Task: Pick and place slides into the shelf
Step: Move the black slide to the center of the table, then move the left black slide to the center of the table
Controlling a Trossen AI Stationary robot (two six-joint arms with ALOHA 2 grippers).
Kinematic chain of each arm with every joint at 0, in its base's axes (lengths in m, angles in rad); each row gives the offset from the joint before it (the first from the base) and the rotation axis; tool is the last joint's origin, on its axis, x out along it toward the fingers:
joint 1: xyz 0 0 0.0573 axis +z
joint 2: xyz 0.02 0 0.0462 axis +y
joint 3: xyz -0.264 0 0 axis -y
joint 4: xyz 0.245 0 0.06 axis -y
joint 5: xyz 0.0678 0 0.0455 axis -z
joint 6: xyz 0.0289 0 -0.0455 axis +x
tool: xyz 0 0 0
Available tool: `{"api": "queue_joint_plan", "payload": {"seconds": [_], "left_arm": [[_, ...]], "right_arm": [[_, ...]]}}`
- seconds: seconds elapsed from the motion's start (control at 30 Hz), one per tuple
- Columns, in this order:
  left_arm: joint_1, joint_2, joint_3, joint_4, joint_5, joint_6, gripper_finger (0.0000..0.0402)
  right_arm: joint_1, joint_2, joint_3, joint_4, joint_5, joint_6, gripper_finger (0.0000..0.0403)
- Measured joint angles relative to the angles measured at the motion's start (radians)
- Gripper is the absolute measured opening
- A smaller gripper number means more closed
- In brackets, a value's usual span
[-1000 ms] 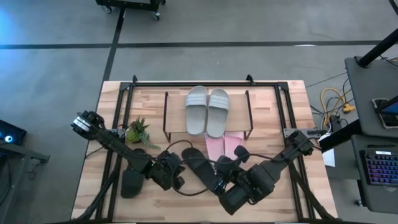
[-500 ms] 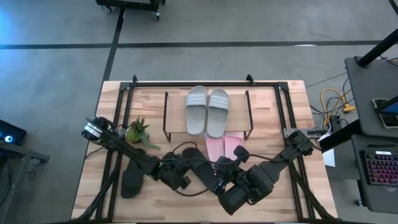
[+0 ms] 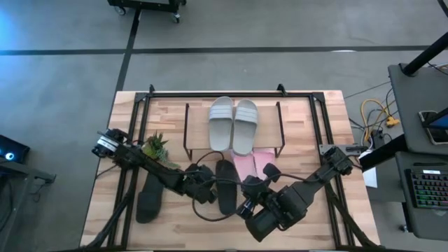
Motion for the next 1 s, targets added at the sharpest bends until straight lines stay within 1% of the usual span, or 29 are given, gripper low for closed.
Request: {"api": "queue_joint_plan", "payload": {"seconds": [0.23,0.43,0.53,0.7,0.8,0.83,0.9,1.0], "left_arm": [[-0.001,-0.004,-0.003,-0.02,0.019,0.023,0.0],[-0.046,-0.034,0.005,-0.12,0.06,0.01,0.0],[-0.095,-0.099,0.009,-0.164,0.066,-0.026,0.0],[-0.2,-0.249,0.013,-0.238,0.07,-0.065,0.0],[-0.269,-0.332,0.015,-0.329,0.113,-0.121,0.0],[-0.289,-0.36,0.015,-0.357,0.138,-0.154,0.0],[-0.33,-0.408,0.015,-0.398,0.171,-0.231,0.0],[-0.402,-0.467,0.006,-0.414,0.2,-0.351,0.0]], "right_arm": [[0.0,0.0,0.0,0.0,0.0,0.0,0.0011],[0.0,0.0,-0.001,0.0,0.0,0.0,0.0011],[0.0,0.0,-0.001,0.0,-0.001,0.013,0.0011],[0.0,0.0,-0.005,0.0,-0.002,0.016,0.0011],[-0.003,0.0,-0.008,0.001,-0.015,0.016,0.0011],[-0.006,0.0,-0.009,0.004,-0.034,0.015,0.0011],[-0.019,0.0,-0.013,0.021,-0.11,-0.001,0.0011],[-0.055,0.0,-0.04,0.133,-0.273,-0.108,0.0011]]}}
